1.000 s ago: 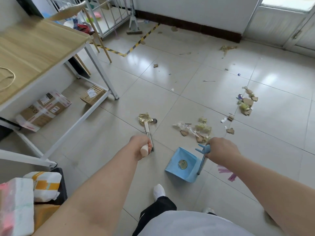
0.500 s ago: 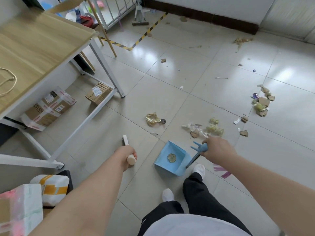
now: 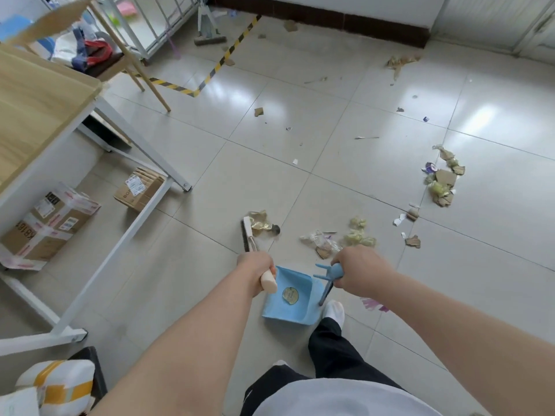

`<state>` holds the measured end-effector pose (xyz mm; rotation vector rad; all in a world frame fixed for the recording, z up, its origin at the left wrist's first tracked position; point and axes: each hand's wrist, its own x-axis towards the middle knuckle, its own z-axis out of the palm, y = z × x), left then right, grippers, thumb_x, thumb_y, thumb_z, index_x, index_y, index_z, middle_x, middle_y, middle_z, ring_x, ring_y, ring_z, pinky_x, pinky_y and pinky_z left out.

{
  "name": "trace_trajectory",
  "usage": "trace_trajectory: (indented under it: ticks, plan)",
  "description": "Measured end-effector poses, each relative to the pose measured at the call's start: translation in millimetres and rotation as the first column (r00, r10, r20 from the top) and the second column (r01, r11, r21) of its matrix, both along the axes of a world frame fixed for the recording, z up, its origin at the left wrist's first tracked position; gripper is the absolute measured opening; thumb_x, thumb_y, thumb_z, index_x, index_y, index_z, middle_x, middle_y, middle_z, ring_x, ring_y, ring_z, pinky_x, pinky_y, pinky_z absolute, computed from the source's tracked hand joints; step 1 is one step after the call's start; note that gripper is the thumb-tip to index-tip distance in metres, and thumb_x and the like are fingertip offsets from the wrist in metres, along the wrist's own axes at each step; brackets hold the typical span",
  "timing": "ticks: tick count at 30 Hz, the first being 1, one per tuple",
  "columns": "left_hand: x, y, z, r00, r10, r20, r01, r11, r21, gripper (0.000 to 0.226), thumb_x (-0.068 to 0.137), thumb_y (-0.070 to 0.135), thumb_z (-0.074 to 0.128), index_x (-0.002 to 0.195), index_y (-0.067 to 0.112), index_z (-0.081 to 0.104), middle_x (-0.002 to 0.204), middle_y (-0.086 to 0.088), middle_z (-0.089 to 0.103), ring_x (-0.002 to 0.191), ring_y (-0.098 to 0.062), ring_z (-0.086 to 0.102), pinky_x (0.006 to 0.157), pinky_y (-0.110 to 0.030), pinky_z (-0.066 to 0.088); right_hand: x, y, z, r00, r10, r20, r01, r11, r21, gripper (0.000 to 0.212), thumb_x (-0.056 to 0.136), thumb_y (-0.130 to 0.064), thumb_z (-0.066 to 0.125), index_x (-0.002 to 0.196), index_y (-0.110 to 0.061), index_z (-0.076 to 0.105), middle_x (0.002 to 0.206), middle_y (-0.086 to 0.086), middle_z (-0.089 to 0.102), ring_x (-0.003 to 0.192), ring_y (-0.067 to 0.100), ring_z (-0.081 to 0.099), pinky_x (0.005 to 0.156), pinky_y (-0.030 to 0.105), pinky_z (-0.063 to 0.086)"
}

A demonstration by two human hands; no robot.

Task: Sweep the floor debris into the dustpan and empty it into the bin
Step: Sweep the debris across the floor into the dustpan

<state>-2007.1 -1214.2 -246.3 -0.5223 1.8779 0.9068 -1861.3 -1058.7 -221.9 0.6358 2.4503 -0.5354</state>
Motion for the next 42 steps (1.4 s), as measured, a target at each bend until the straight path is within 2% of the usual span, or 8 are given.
trace_trajectory:
  ticks: [4,8,13,23,32,35,38,42]
  plan:
    - [-5.2,50.0,5.0,1.000,-0.004,-0.011,0.005,0.999,0.041,0.013,0.080,-0.008,0.047,0.075,0.001,0.056,0.063,-0.011,0.053,0.047,-0.019,0.048,0.055,-0.024,0.048,-11.3,24.5,1.2,1.000,-0.010,-0.004,0.010,1.000,-0.002,0.017,0.080,-0.025,0.066,0.095,-0.018,0.073,0.085,0.002,0.069,0.082,0.022,0.065,0.063,0.030,0.049]
    - [-19.4,74.3,16.7,0.990,0.097,0.102,-0.113,0.980,0.166,0.011,0.086,-0.007,0.046,0.083,0.001,0.053,0.062,-0.008,0.047,0.036,-0.011,0.042,0.034,-0.013,0.038,-24.5,36.1,2.4,0.999,-0.040,-0.034,0.040,0.999,0.007,0.017,0.078,-0.025,0.065,0.093,-0.018,0.071,0.081,0.001,0.065,0.078,0.024,0.064,0.060,0.028,0.046]
    - [-54.8,83.2,37.6,0.969,0.176,0.172,-0.220,0.934,0.281,0.019,0.092,-0.004,0.043,0.075,0.004,0.047,0.064,-0.006,0.044,0.026,-0.006,0.039,0.029,-0.009,0.033,-53.3,41.6,11.8,0.999,-0.023,-0.040,0.025,0.999,0.033,0.014,0.081,-0.023,0.063,0.093,-0.017,0.069,0.084,0.003,0.064,0.081,0.026,0.062,0.064,0.030,0.048]
    - [-181.0,8.0,55.9,0.997,0.047,-0.062,-0.042,0.995,0.090,0.016,0.087,-0.008,0.044,0.075,0.000,0.051,0.061,-0.008,0.046,0.025,-0.009,0.040,0.032,-0.012,0.037,-147.1,25.6,20.7,0.986,-0.130,-0.102,0.141,0.984,0.109,0.016,0.082,-0.019,0.059,0.095,-0.017,0.067,0.089,0.002,0.067,0.086,0.027,0.064,0.063,0.028,0.044]
    - [-293.3,-38.6,43.1,0.994,0.095,-0.053,-0.093,0.994,0.056,0.021,0.092,-0.005,0.037,0.079,0.005,0.048,0.065,-0.006,0.044,0.036,-0.009,0.041,0.032,-0.008,0.037,-240.0,11.3,14.0,0.970,-0.233,-0.076,0.242,0.958,0.153,0.020,0.085,-0.022,0.061,0.104,-0.021,0.068,0.093,0.002,0.068,0.088,0.026,0.064,0.067,0.031,0.049]
    - [-307.0,-30.9,30.3,0.995,0.084,-0.047,-0.084,0.996,0.006,0.018,0.089,-0.005,0.040,0.079,0.006,0.050,0.062,-0.007,0.046,0.027,-0.009,0.041,0.038,-0.010,0.039,-253.6,17.0,12.9,0.959,-0.271,-0.078,0.280,0.947,0.156,0.022,0.083,-0.023,0.063,0.105,-0.022,0.068,0.094,0.002,0.067,0.088,0.026,0.064,0.064,0.030,0.045]
    - [-310.8,-8.6,15.4,0.996,0.065,-0.054,-0.067,0.997,-0.031,0.016,0.082,-0.006,0.046,0.089,0.005,0.056,0.062,-0.008,0.051,0.027,-0.012,0.044,0.046,-0.016,0.043,-257.4,29.5,12.2,0.949,-0.306,-0.076,0.315,0.937,0.153,0.021,0.084,-0.024,0.062,0.104,-0.023,0.068,0.094,0.001,0.068,0.087,0.025,0.064,0.062,0.029,0.043]
    - [-311.5,45.0,4.2,0.998,-0.031,-0.046,0.031,1.000,0.000,0.040,0.074,-0.009,0.047,0.112,-0.003,0.059,0.068,-0.013,0.055,0.036,-0.018,0.048,0.046,-0.020,0.044,-263.4,57.1,11.0,0.941,-0.330,-0.075,0.338,0.930,0.145,0.017,0.084,-0.024,0.062,0.100,-0.022,0.068,0.087,0.000,0.066,0.081,0.024,0.063,0.060,0.029,0.044]
